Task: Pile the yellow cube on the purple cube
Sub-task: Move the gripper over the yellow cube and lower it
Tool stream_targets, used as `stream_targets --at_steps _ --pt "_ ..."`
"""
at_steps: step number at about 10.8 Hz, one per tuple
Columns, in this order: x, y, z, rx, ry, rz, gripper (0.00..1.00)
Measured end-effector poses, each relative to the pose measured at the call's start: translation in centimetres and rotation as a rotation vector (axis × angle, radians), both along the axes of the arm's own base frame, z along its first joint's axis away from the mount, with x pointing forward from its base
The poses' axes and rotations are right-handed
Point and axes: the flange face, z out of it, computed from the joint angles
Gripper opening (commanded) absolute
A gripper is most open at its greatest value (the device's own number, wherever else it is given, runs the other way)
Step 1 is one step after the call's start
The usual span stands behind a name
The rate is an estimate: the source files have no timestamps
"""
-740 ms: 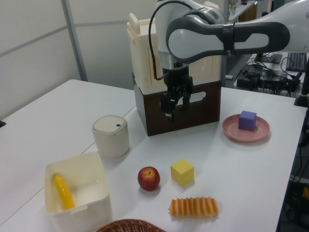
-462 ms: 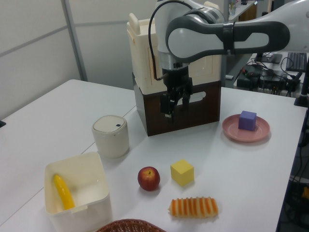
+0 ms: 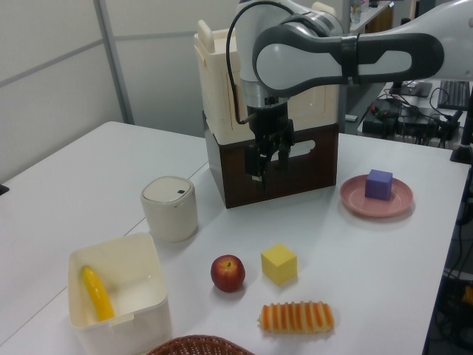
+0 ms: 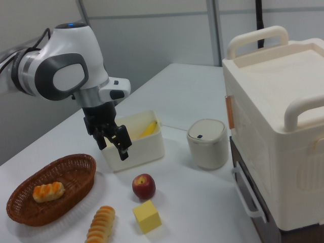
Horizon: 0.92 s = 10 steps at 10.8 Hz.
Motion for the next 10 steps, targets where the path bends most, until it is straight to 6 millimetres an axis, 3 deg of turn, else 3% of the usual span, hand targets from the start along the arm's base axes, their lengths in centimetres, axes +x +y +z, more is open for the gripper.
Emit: stream_targets --at_steps 3,6,10 --pt "0.1 -0.4 -0.4 0.0 0.003 -0.006 1.0" --pt "0.2 -2.6 -1.5 -0.001 0.022 -0.044 1.0" --pt "1.6 -3.8 -4.9 -0.006 -0.022 -0.227 1.0"
